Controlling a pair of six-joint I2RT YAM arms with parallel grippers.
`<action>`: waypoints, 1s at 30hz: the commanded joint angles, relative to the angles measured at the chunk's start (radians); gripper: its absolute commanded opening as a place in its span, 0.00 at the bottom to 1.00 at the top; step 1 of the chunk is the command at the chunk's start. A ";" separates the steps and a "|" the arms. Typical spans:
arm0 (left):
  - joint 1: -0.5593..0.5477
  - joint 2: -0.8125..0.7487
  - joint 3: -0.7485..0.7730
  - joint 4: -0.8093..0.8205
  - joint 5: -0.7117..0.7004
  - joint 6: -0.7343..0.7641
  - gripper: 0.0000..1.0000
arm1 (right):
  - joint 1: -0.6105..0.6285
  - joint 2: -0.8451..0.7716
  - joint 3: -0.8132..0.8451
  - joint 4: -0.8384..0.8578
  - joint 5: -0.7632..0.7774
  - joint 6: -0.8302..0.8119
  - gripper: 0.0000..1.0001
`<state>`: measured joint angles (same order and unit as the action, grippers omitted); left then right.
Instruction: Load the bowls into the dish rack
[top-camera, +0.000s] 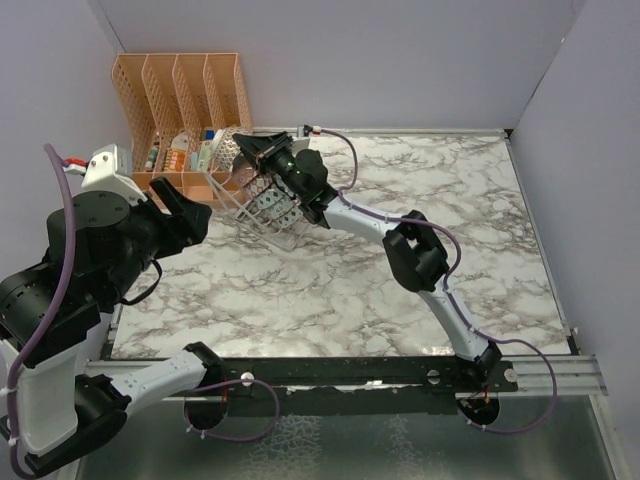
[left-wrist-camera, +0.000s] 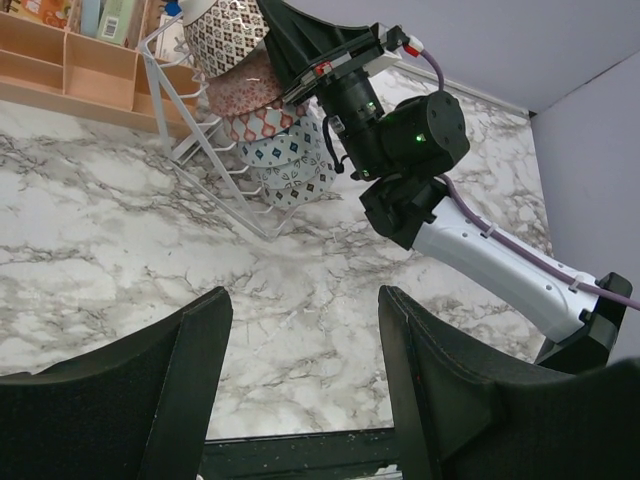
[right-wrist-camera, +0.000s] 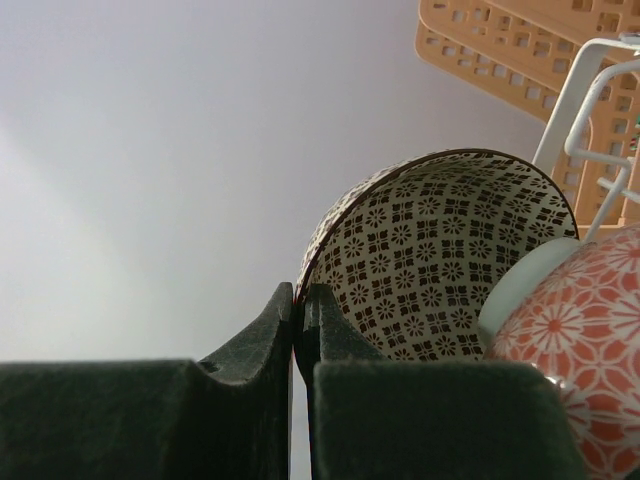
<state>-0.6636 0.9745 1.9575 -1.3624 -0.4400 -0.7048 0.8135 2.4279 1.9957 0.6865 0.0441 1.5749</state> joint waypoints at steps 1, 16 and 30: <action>-0.012 -0.008 -0.009 0.017 -0.041 -0.010 0.63 | -0.009 -0.028 -0.002 0.029 -0.005 0.034 0.01; -0.026 -0.013 -0.022 0.024 -0.055 -0.024 0.63 | -0.017 -0.067 -0.066 0.005 -0.031 0.051 0.19; -0.031 -0.018 -0.046 0.046 -0.051 -0.024 0.63 | -0.025 -0.158 -0.141 -0.018 -0.053 0.016 0.29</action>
<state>-0.6895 0.9665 1.9209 -1.3441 -0.4656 -0.7250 0.7963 2.3615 1.8561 0.6205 0.0223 1.5993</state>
